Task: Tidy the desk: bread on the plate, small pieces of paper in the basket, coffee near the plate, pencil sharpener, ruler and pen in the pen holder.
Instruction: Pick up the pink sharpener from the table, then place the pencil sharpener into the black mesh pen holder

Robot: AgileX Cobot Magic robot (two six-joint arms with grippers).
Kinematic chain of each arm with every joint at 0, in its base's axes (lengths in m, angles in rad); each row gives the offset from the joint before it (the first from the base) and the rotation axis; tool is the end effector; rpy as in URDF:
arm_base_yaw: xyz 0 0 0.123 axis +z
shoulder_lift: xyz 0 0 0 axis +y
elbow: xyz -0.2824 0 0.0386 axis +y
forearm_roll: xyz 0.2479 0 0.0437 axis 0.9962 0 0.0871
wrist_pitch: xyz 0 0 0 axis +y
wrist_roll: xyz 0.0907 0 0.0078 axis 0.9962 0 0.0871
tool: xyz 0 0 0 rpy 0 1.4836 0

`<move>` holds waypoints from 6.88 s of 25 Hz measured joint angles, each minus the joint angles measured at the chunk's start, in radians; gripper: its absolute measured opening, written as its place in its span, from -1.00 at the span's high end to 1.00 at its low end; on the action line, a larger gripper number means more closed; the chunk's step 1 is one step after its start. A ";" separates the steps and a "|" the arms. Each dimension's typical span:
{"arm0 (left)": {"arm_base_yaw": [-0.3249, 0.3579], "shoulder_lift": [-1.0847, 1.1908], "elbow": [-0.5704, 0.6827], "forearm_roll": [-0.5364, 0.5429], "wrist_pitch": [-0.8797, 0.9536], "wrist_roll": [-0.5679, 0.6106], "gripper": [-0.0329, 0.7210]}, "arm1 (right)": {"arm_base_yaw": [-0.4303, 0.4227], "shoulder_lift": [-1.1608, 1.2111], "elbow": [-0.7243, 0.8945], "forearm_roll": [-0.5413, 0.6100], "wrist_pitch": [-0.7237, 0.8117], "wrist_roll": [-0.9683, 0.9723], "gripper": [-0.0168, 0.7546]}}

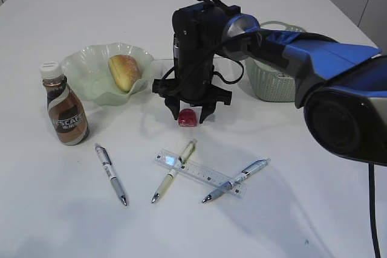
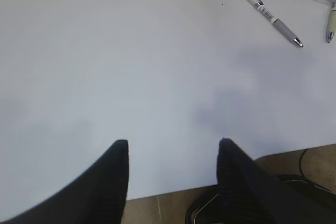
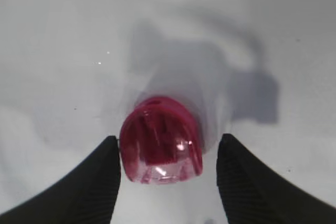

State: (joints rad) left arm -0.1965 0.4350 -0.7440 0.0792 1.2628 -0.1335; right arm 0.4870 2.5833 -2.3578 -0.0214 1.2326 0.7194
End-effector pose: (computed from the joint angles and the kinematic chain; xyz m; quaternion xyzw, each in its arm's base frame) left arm 0.0423 -0.0014 0.3248 0.0278 0.9375 -0.0176 0.3464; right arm 0.4686 0.2461 0.1378 0.1128 0.9885 0.0480 0.0881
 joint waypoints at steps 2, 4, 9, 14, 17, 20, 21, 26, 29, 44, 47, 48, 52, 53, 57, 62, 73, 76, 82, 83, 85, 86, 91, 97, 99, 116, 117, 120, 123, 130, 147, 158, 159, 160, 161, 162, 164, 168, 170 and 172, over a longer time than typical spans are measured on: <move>0.000 0.000 0.000 0.000 0.000 0.000 -0.09 | 0.000 0.002 0.000 0.006 0.000 0.000 -0.24; 0.000 0.000 0.000 0.000 0.000 0.000 -0.09 | 0.000 0.005 0.000 0.006 0.000 0.000 -0.24; 0.000 0.000 0.000 0.000 0.000 0.000 -0.09 | 0.000 0.005 0.000 0.005 0.000 -0.002 -0.24; 0.000 0.000 0.000 0.000 0.000 0.000 -0.09 | 0.000 0.006 0.000 0.004 -0.008 -0.051 -0.24; 0.000 0.000 0.000 0.000 0.000 0.000 -0.09 | 0.000 0.013 0.000 0.000 -0.008 -0.063 -0.24; 0.000 0.000 0.000 0.000 0.000 0.000 -0.09 | 0.000 0.017 0.000 0.000 -0.008 -0.072 -0.24; 0.000 0.000 0.000 0.000 0.000 0.000 -0.09 | 0.000 0.019 0.000 -0.002 -0.008 -0.078 -0.24; 0.000 0.000 0.000 0.004 0.000 0.000 -0.09 | 0.000 0.023 -0.020 -0.002 -0.008 -0.081 -0.24; 0.000 0.000 0.000 0.023 0.000 0.000 -0.09 | 0.000 0.023 -0.045 -0.003 -0.008 -0.113 -0.24; 0.000 0.000 0.000 0.030 0.000 0.000 -0.09 | 0.000 0.031 -0.051 -0.008 -0.008 -0.167 -0.24; 0.000 0.000 0.000 0.032 0.000 0.000 -0.09 | 0.000 0.031 -0.051 -0.011 -0.008 -0.171 -0.24; 0.000 0.000 0.000 0.033 0.000 0.000 -0.09 | 0.000 0.031 -0.051 -0.011 -0.008 -0.171 -0.24; 0.000 0.000 0.000 0.034 0.000 0.000 -0.09 | 0.000 0.031 -0.051 -0.011 -0.008 -0.171 -0.24; 0.000 0.000 0.000 0.034 0.000 0.000 -0.09 | 0.000 0.031 -0.051 -0.011 -0.008 -0.172 -0.24; 0.000 0.000 0.000 0.034 0.000 0.000 -0.09 | 0.000 0.031 -0.051 -0.011 -0.008 -0.172 -0.24; 0.000 0.000 0.000 0.034 0.000 0.000 -0.09 | 0.000 0.033 -0.051 -0.011 -0.008 -0.172 -0.24; 0.000 0.000 0.000 0.034 0.000 0.000 -0.09 | 0.000 0.050 -0.055 -0.009 -0.005 -0.173 -0.24; 0.000 0.000 0.000 0.036 0.000 0.000 -0.09 | 0.000 0.050 -0.055 -0.007 -0.005 -0.173 -0.23; 0.000 0.000 0.000 0.042 0.000 0.000 -0.09 | 0.000 0.050 -0.055 -0.007 -0.005 -0.175 0.03; 0.000 0.000 0.000 0.046 0.000 0.000 -0.09 | 0.000 0.050 -0.055 -0.007 -0.005 -0.175 0.05; 0.000 0.000 0.000 0.054 0.000 0.000 -0.09 | 0.000 0.050 -0.055 -0.001 -0.005 -0.175 0.07; 0.000 0.000 0.000 0.059 0.000 0.000 -0.09 | 0.000 0.050 -0.055 -0.001 -0.005 -0.178 0.07; 0.000 0.000 0.000 0.067 0.000 0.000 -0.09 | 0.000 0.050 -0.055 0.036 -0.005 -0.227 0.07; 0.000 0.000 0.000 0.067 0.000 0.000 -0.09 | 0.000 0.033 -0.055 0.040 -0.005 -0.272 0.07; 0.000 0.000 0.000 0.067 0.000 0.000 -0.09 | 0.000 0.020 -0.055 0.040 -0.005 -0.293 0.07; 0.000 0.000 0.000 0.069 -0.051 -0.001 -0.08 | 0.002 -0.171 -0.055 -0.072 0.009 -0.413 0.07; 0.000 0.000 0.000 0.069 -0.059 -0.001 -0.08 | 0.002 -0.183 -0.055 -0.085 0.009 -0.413 0.07; 0.000 0.000 0.000 0.069 -0.083 -0.001 -0.05 | 0.002 -0.225 -0.055 -0.115 0.014 -0.413 0.07; 0.000 0.000 0.000 0.069 -0.108 -0.001 -0.04 | 0.004 -0.256 -0.055 -0.135 0.015 -0.415 0.07; 0.000 0.000 0.001 0.069 -0.167 -0.001 -0.03 | 0.030 -0.310 -0.055 -0.189 0.009 -0.444 0.07; 0.000 0.002 0.001 0.075 -0.221 -0.001 -0.02 | -0.001 -0.310 -0.055 -0.317 -0.260 -0.497 0.07; 0.000 0.003 0.001 0.077 -0.290 -0.001 -0.02 | -0.071 -0.310 0.105 -0.382 -0.628 -0.505 0.07; 0.000 0.003 0.001 0.077 -0.297 -0.001 -0.02 | -0.077 -0.310 0.122 -0.386 -0.652 -0.505 0.07; 0.000 0.003 0.001 0.077 -0.306 -0.001 -0.02 | -0.087 -0.310 0.162 -0.392 -0.706 -0.505 0.07; 0.000 0.003 0.001 0.077 -0.314 -0.001 -0.02 | -0.090 -0.310 0.180 -0.399 -0.738 -0.505 0.07; 0.000 0.003 0.001 0.081 -0.316 -0.001 -0.02 | -0.094 -0.310 0.196 -0.404 -0.755 -0.505 0.07; 0.000 0.003 0.001 0.085 -0.318 -0.001 -0.02 | -0.094 -0.310 0.196 -0.404 -0.755 -0.505 0.07; 0.000 0.003 0.001 0.103 -0.321 -0.001 -0.02 | -0.102 -0.310 0.295 -0.444 -0.962 -0.507 0.07; 0.000 0.003 0.001 0.108 -0.333 -0.001 -0.02 | -0.102 -0.310 0.326 -0.447 -1.025 -0.507 0.07; 0.000 0.003 0.001 0.112 -0.348 -0.001 -0.02 | -0.104 -0.310 0.358 -0.449 -1.084 -0.507 0.07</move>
State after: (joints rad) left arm -0.1965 0.4376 -0.7434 0.1907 0.9146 -0.1344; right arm 0.3830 2.2732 -1.9998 -0.4704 0.1482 0.2124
